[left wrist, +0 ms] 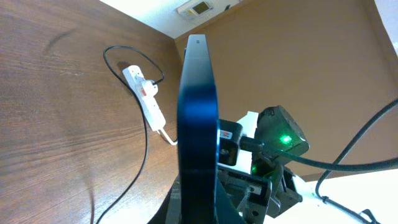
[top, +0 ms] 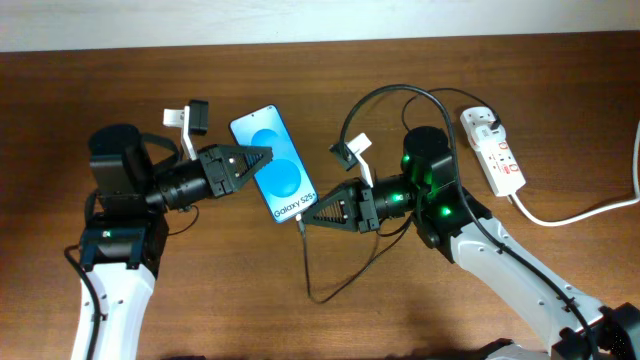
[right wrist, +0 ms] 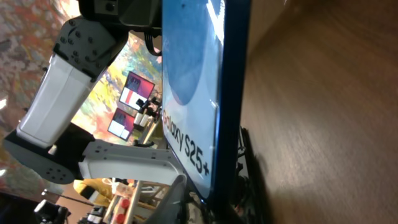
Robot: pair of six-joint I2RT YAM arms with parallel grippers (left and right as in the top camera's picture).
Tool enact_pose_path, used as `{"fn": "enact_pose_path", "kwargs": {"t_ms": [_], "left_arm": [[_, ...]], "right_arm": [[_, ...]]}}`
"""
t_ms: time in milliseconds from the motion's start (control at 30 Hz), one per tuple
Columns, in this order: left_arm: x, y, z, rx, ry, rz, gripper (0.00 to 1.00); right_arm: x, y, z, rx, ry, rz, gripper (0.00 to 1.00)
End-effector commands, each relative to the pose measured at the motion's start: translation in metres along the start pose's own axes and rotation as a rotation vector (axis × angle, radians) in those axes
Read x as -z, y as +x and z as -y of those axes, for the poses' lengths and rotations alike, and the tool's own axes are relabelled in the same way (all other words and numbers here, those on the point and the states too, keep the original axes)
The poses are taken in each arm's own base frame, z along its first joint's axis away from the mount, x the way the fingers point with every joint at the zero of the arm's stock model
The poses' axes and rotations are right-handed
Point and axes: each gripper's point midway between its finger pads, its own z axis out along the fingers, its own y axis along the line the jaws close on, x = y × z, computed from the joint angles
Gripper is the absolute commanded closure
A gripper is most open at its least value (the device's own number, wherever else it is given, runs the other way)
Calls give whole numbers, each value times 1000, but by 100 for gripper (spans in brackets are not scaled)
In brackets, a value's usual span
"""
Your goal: Plug charger to phone and switch on socket
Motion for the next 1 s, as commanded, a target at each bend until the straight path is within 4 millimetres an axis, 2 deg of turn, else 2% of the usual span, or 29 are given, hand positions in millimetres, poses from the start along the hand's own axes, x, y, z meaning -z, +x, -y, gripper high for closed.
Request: {"fn": "enact_pose_path", "kwargs": {"t_ms": [0, 133, 233, 267, 300, 333, 367, 400, 467, 567, 667, 733, 800, 900, 967], "left_arm": [[-2, 11, 17, -49, 75, -63, 100], [3, 5, 13, -75, 61, -36, 100], [23, -21, -6, -75, -15, 74, 100], [33, -29, -11, -81, -32, 111, 100], [51, -44, -21, -76, -70, 178, 100], [67, -53, -29, -64, -99, 226, 100], [80, -59, -35, -56, -116, 261, 100], [90, -62, -37, -49, -114, 277, 100], [93, -59, -39, -49, -115, 272, 100], [92, -53, -43, -40, -126, 254, 100], [91, -45, -48, -48, -137, 232, 100], [91, -45, -49, -81, -145, 231, 100], [100, -51, -57, -89, -191, 267, 100], [120, -55, -76, -36, -276, 327, 100], [130, -49, -90, -5, -331, 334, 100]], "right_arm": [[-1, -5, -2, 22, 6, 9, 75], [5, -8, 1, 13, 17, 25, 72], [4, -4, 11, 55, 57, 27, 56], [2, -2, 22, 64, 108, 35, 53], [0, 0, 43, 44, 219, 58, 47], [1, 1, 65, 17, 345, 85, 46], [2, 1, 82, -4, 451, 107, 42], [1, 2, 101, -8, 569, 129, 34], [-4, 5, 128, -74, 687, 166, 30], [-17, 8, 170, -206, 730, 199, 30], [-35, -9, 202, -268, 733, 207, 30], [-50, -18, 214, -318, 730, 206, 33], [-60, -16, 227, -389, 761, 220, 37], [-64, -7, 242, -461, 808, 255, 39], [-65, -4, 245, -488, 834, 276, 39]]}}
